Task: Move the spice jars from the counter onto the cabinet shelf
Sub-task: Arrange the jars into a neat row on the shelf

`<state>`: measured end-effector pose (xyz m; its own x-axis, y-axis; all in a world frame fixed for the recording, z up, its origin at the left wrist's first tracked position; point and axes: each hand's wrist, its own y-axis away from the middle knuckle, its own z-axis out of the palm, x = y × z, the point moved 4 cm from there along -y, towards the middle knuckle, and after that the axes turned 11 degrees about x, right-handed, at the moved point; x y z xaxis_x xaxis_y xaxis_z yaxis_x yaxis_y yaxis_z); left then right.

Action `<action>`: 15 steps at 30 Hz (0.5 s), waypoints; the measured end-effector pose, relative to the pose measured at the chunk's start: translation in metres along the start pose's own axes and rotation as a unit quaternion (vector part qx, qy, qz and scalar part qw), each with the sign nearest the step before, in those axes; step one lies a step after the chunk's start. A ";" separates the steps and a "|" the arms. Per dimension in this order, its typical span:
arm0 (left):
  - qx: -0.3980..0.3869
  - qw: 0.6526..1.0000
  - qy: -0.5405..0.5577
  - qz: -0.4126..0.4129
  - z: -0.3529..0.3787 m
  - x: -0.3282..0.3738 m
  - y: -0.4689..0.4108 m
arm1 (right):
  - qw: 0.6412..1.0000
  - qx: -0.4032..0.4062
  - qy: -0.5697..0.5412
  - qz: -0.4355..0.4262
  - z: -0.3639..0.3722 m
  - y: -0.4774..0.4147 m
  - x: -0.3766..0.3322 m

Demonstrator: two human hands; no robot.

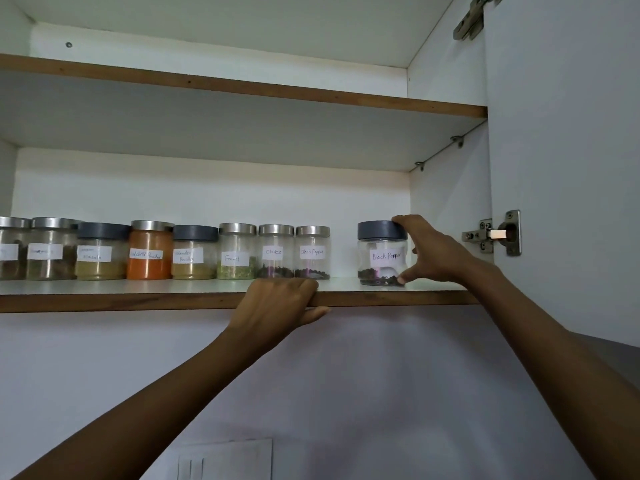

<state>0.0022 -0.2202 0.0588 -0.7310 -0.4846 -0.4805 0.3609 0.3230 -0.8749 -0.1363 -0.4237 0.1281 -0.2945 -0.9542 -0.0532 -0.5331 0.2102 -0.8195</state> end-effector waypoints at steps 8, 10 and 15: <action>0.053 0.999 0.012 0.000 0.011 0.001 0.006 | 0.997 -0.043 0.063 -0.032 0.043 -0.044 0.009; 0.068 0.998 0.007 0.003 0.012 0.002 0.008 | 0.995 -0.049 0.081 -0.033 0.050 -0.052 0.011; 0.096 0.995 -0.002 0.008 0.013 0.004 0.009 | 0.990 -0.054 0.120 -0.040 0.067 -0.069 0.014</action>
<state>0.0098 -0.2296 0.0479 -0.7215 -0.4844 -0.4947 0.4772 0.1698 -0.8622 -0.0508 -0.4653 0.1458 -0.4206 -0.8934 0.1579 -0.6408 0.1693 -0.7488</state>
